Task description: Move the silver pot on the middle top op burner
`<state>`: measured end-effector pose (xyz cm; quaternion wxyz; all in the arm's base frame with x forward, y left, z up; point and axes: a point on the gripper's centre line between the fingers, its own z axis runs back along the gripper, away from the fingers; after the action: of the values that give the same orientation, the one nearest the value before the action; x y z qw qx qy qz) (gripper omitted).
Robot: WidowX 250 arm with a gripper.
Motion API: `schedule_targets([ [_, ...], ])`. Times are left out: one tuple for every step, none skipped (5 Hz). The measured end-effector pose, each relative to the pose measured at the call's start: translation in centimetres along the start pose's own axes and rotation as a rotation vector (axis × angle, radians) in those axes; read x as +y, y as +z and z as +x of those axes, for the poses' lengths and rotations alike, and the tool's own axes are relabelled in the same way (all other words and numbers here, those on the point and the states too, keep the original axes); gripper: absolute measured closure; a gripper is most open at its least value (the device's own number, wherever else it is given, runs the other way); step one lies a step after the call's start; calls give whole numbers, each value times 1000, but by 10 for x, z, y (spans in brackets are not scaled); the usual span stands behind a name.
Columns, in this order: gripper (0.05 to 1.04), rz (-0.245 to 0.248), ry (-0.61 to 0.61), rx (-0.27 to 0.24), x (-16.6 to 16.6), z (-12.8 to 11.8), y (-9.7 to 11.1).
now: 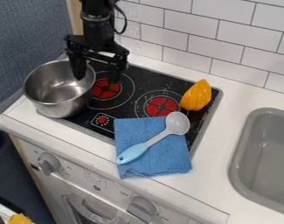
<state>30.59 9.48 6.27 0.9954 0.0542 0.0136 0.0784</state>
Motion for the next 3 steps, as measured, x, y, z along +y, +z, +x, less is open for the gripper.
schedule_targets([
  [82,0,21,17,6,-6,-13],
  [82,-15,44,34,8,-8,-26],
  [115,-30,74,22,9,-7,-28],
])
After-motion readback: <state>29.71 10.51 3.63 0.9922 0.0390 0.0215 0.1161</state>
